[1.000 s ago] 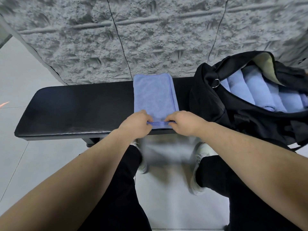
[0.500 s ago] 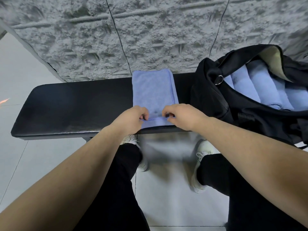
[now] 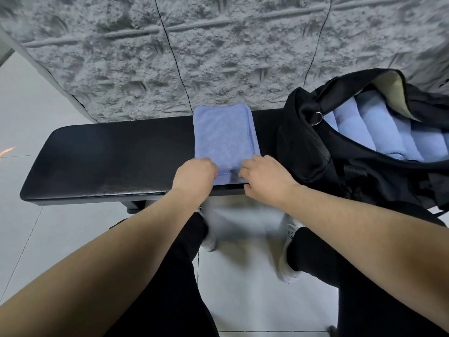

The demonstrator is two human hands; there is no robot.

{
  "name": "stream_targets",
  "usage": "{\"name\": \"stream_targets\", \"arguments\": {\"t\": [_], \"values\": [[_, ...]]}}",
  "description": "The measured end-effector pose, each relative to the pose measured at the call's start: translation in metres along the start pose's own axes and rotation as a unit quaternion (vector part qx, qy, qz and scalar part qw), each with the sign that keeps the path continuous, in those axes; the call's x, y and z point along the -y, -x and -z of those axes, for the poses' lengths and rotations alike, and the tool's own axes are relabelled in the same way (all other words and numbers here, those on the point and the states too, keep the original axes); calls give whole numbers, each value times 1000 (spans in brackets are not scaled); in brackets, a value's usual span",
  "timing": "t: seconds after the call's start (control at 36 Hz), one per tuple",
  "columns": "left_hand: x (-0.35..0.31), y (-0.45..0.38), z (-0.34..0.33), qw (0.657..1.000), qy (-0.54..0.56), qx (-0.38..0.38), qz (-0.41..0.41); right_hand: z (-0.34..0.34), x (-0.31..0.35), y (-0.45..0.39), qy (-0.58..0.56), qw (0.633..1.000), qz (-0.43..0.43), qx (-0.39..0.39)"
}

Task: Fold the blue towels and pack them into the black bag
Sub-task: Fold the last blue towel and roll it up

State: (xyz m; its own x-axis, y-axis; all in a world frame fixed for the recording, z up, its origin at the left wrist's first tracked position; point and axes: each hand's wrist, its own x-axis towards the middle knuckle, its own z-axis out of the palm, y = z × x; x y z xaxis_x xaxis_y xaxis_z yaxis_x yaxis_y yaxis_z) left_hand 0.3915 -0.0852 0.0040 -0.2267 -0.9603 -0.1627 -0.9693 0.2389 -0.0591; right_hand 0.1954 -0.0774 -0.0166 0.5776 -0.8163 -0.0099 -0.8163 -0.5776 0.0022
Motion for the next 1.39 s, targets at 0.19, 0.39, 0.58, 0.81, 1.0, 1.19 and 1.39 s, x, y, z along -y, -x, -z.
{"name": "stream_targets", "arguments": {"t": [0.19, 0.39, 0.58, 0.81, 1.0, 1.19, 1.39], "values": [[-1, 7, 1, 1000, -9, -25, -15, -3, -6, -2, -54, 998, -36, -11], [-2, 9, 5, 998, -47, -43, -19, 3, -13, -8, -152, 986, -74, 7], [0, -1, 3, 999, 20, -45, 25, 7, -16, -9, -193, 976, -98, -19], [-1, -10, 1, 999, 17, -26, 36, 8, -24, -19, -150, 984, -99, -11], [-2, -17, -1, 999, -10, -35, 29, 10, -27, -28, -100, 990, -94, -32], [-3, -19, -2, 994, 81, -72, 7, 2, -28, -34, -139, 988, -57, -38], [-3, -19, 2, 990, 128, -56, 21, -3, -27, -26, -120, 988, -47, -90]]}}
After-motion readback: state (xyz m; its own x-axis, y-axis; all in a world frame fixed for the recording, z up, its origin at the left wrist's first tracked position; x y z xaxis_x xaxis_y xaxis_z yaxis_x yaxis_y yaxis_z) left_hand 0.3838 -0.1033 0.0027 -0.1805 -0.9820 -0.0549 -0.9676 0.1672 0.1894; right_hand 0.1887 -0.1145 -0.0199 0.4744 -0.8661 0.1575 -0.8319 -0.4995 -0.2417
